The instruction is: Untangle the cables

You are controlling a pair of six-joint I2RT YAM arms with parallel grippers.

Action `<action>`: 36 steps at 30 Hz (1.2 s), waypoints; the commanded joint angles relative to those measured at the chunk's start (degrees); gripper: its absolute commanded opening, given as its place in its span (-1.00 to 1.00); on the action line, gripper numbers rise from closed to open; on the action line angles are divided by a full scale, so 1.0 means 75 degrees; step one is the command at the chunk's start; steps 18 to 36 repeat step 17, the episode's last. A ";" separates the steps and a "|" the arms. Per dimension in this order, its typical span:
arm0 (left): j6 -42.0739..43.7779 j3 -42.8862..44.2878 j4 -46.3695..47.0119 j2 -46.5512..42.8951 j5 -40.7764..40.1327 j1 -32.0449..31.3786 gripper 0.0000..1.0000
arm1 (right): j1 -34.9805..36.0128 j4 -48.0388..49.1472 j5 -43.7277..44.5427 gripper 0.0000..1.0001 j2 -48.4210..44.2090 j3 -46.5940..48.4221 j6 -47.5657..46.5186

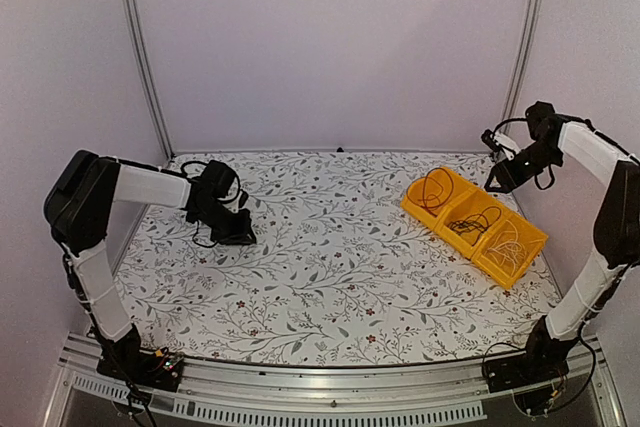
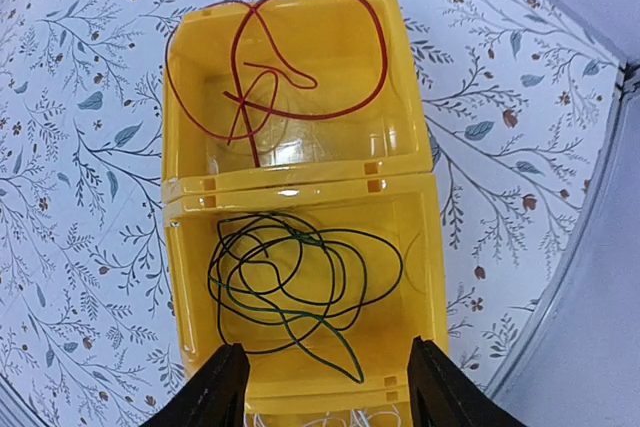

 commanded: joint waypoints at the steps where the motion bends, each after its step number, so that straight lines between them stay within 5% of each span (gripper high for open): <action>1: 0.0408 0.0598 -0.0577 -0.0608 -0.0588 -0.0062 -0.78 | 0.0004 -0.0238 0.0018 0.26 -0.0852 0.0648 -0.0274; 3: 0.0557 0.0947 -0.0676 -0.0787 -0.0775 -0.0054 -0.77 | -0.0005 -0.0023 -0.0136 0.46 -0.1136 0.0851 -0.0221; 4: 0.0632 0.1131 -0.0706 -0.0868 -0.0848 -0.0058 -0.76 | -0.0005 0.0121 -0.0245 0.82 -0.1216 0.1013 -0.0172; 5: 0.0701 0.1344 -0.0697 -0.0972 -0.0898 -0.0058 -0.74 | -0.0002 0.0252 -0.0288 0.97 -0.1325 0.1118 -0.0011; 8: 0.0872 0.1668 -0.0434 -0.1330 -0.1096 -0.0058 -0.69 | -0.0005 0.0144 -0.0914 0.98 -0.1296 0.1610 0.0200; 13: 0.0939 0.2289 -0.0510 -0.1496 -0.1486 -0.0056 -0.63 | -0.0005 0.1592 -0.0144 0.98 -0.1532 0.1556 0.1749; 36: 0.0622 0.2097 -0.0033 -0.1687 -0.1457 -0.0061 -0.60 | -0.0005 0.1676 -0.0468 0.98 -0.1389 0.1663 0.1895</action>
